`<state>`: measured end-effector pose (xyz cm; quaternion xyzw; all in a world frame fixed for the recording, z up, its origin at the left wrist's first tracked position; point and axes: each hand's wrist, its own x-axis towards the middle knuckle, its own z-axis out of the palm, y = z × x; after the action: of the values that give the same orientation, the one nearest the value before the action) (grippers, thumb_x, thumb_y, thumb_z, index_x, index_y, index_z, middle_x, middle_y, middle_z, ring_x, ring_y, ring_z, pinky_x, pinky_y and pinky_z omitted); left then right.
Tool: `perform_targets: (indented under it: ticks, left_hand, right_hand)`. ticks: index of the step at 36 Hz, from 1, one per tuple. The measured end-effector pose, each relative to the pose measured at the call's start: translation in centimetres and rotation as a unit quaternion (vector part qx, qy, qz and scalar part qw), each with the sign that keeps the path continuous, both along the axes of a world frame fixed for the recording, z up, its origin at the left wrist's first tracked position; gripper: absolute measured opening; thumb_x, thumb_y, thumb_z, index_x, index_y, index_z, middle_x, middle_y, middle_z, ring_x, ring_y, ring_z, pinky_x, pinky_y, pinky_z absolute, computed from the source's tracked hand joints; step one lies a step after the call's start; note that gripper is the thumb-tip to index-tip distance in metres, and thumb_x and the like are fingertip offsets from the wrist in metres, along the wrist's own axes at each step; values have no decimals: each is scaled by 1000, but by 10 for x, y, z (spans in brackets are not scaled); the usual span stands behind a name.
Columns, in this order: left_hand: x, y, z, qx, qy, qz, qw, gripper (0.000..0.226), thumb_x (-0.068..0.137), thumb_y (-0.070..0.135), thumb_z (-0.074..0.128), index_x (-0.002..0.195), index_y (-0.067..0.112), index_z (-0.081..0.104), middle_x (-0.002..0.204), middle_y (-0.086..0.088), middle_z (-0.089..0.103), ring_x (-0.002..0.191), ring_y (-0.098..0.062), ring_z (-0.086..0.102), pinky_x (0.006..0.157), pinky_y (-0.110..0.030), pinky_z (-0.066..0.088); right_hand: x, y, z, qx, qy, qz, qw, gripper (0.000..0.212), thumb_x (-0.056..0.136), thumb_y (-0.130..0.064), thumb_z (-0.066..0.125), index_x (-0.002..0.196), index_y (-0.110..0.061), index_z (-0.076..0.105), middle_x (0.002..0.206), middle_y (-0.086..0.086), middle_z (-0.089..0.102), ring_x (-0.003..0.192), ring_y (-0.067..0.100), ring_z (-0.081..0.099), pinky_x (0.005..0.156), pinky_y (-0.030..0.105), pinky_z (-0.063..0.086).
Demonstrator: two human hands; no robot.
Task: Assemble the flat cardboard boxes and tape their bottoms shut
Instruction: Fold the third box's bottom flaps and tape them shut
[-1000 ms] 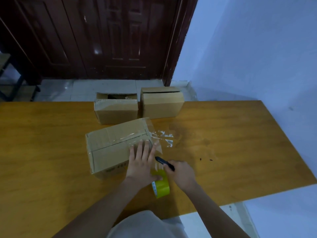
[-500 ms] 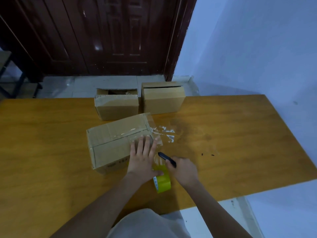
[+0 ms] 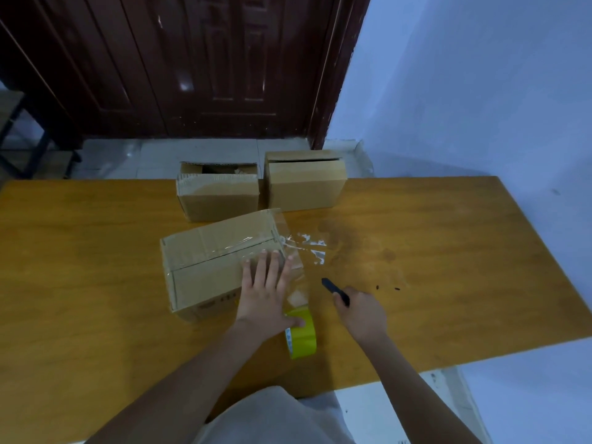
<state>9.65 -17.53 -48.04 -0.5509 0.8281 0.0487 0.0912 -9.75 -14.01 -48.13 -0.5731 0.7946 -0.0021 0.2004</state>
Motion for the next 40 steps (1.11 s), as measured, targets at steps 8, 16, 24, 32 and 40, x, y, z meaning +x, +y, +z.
perform_targets:
  ticks: [8,16,24,32,40]
  left_hand:
    - [-1,0,2,10,-11,0,1000,125,68,89,34,137,14,-39,154,-15,-24,140,-38,-24,106,-58,-21]
    - [-1,1,0,-1,-4,7,1000,127,67,90,33,130,15,-48,154,-13,-23,140,-37,-23,104,-57,-24]
    - [-2,1,-2,-18,6,6,1000,127,65,91,31,132,14,-44,155,-14,-21,141,-37,-20,106,-57,-20]
    - [2,-1,-6,-22,26,-2,999,124,60,91,33,148,14,-10,155,-20,17,141,-39,6,112,-58,-3]
    - [25,-3,-16,-58,36,-101,993,105,65,74,59,149,22,22,151,-25,25,139,-43,19,110,-54,13]
  right_hand:
    - [-17,3,-47,95,36,-32,994,30,100,-40,38,89,-18,53,67,-3,47,53,13,45,43,24,33]
    - [-3,-5,-65,45,71,-55,995,39,99,-39,40,128,-14,49,132,5,43,127,25,39,104,42,34]
    - [35,-8,-45,26,-513,-170,841,40,92,-17,59,131,-14,52,131,-1,50,122,15,47,104,33,40]
    - [44,-6,-48,-22,-479,-131,868,7,90,-9,60,92,-6,66,83,-3,63,80,6,58,75,15,43]
    - [44,-2,-48,-60,-486,-158,857,15,89,-7,62,78,-16,67,77,-1,64,76,13,59,75,31,48]
